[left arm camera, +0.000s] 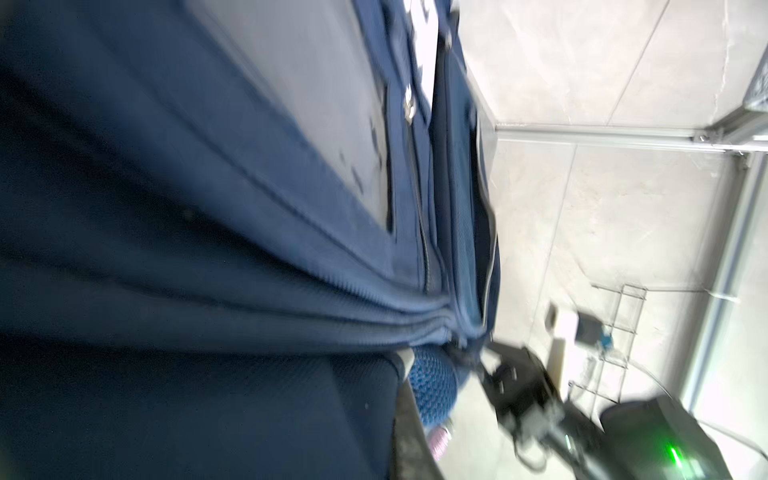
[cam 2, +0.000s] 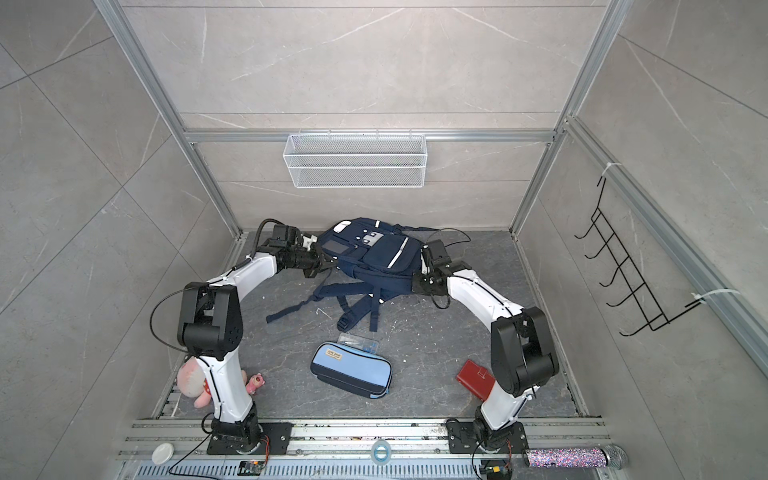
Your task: Pack the student bag
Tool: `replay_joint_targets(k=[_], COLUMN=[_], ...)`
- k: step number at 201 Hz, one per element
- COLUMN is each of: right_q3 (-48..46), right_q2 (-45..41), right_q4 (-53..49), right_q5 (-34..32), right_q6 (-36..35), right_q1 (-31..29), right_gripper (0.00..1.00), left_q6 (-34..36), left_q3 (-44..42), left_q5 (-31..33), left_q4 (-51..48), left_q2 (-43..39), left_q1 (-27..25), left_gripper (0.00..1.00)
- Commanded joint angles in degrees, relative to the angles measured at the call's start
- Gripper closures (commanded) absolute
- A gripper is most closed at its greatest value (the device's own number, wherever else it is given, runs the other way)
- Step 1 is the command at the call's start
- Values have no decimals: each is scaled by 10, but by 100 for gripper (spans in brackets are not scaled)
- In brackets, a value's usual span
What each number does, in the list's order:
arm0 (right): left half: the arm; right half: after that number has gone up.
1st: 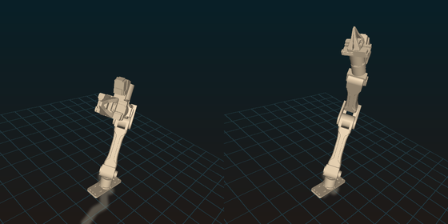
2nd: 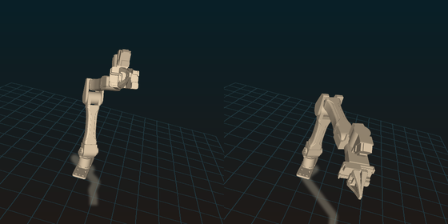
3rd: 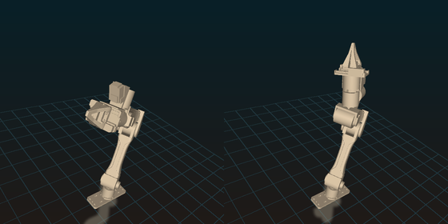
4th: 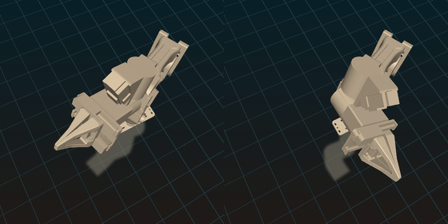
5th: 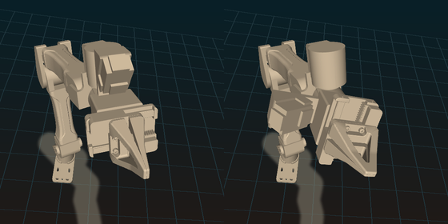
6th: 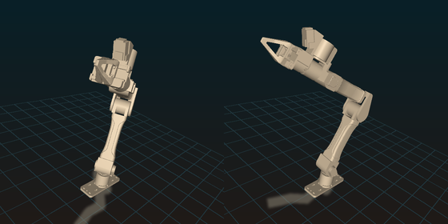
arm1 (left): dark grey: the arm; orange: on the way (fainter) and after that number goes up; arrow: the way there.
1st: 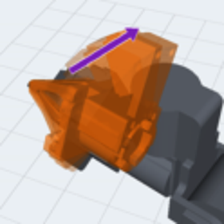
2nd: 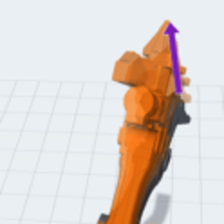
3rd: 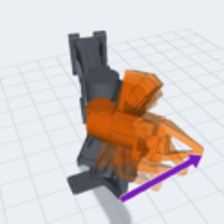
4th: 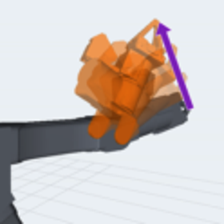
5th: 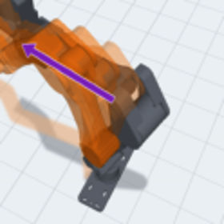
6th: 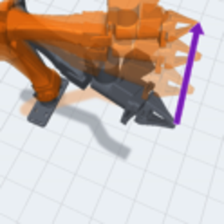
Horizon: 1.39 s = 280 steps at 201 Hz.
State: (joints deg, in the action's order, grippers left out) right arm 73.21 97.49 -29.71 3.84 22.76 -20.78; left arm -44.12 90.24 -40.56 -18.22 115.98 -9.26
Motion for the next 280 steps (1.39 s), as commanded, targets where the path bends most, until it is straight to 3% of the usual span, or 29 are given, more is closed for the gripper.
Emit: replay_joint_targets(k=[1,17,24,27,56,83,109,169,191,225,244,280], right_q3=[5,14,23,27,54,73,93,111,119,130,133,139], right_q2=[6,17,25,30,65,99,120,130,133,141,149,158], right_q4=[-33,-19,-14,-12,24,63,73,79,82,87,84,82], right_q5=[-47,-32,-20,-14,48,111,136,150,149,155,160,169], right_q6=[20,28,25,23,9,-4,-13,-17,-13,-10,-13,-15], right_q1=[-10,-29,-37,-39,-67,-92,-112,-140,-141,-144,-146,-148], right_gripper=[100,100,100,100,100,100,100,100,100,100,100,100], left_q6=[45,63,69,70,71,26,-4,-84,-74,-4,21,-12], left_q3=[89,109,96,89,-9,-92,-104,-128,-136,-143,-166,-227], left_q5=[110,140,150,153,125,65,52,21,50,73,31,-7], left_q4=[20,-18,-20,-21,-44,-23,-19,33,12,-80,-102,-28], left_q2=[52,50,35,26,-59,-111,-104,-68,-103,-175,-172,-126], left_q1=[30,25,22,20,0,-36,-72,-69,-52,-21,-23,-40], left_gripper=[100,41,5,1,1,2,1,4,4,4,4,4])
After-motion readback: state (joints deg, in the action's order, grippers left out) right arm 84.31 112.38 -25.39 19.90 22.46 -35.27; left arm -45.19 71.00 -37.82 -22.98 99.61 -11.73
